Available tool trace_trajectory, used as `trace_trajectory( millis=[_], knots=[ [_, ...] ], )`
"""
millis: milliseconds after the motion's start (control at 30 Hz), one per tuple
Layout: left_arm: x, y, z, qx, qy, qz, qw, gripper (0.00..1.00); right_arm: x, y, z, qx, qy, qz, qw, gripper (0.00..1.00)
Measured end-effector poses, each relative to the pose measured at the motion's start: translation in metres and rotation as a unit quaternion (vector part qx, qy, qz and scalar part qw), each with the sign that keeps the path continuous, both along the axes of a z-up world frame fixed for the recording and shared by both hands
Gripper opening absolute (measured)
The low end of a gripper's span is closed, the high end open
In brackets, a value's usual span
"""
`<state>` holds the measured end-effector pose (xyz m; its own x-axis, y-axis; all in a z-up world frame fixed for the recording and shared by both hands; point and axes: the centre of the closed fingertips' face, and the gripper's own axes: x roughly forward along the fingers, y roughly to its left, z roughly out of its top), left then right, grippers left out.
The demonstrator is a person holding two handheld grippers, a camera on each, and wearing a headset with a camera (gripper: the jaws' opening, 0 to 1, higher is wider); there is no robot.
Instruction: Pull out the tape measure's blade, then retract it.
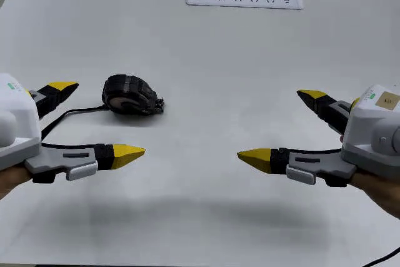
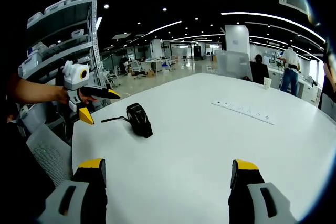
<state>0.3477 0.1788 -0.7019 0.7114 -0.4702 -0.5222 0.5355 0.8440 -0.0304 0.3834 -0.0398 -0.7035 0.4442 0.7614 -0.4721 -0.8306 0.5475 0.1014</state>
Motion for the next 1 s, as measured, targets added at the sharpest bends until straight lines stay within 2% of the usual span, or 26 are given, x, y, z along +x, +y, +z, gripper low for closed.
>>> trace_trajectory(
  millis=[167, 267, 400, 667, 1000],
  knots=[
    [0.004, 0.004, -0.003, 0.003, 0.004, -0.007, 1.0000, 0.99, 0.008, 0.004, 0.000, 0.003, -0.001, 0.013, 0.9999, 0.99],
    [0.008, 0.007, -0.004, 0.002, 0.006, -0.010, 0.9999, 0.99, 0.010, 0.009, -0.003, -0.003, 0.001, 0.025, 0.9997, 0.99],
    [0.011, 0.010, -0.007, 0.011, 0.010, -0.023, 0.9996, 0.99, 0.010, 0.016, -0.007, -0.004, 0.004, 0.046, 0.9989, 0.99],
    [0.019, 0.017, -0.012, 0.027, 0.019, -0.050, 0.9982, 0.99, 0.015, 0.030, -0.016, -0.019, -0.001, 0.094, 0.9954, 0.99],
    [0.030, 0.015, -0.018, 0.044, 0.026, -0.083, 0.9952, 0.98, 0.025, 0.042, -0.022, -0.028, -0.008, 0.130, 0.9911, 0.96]
  ],
)
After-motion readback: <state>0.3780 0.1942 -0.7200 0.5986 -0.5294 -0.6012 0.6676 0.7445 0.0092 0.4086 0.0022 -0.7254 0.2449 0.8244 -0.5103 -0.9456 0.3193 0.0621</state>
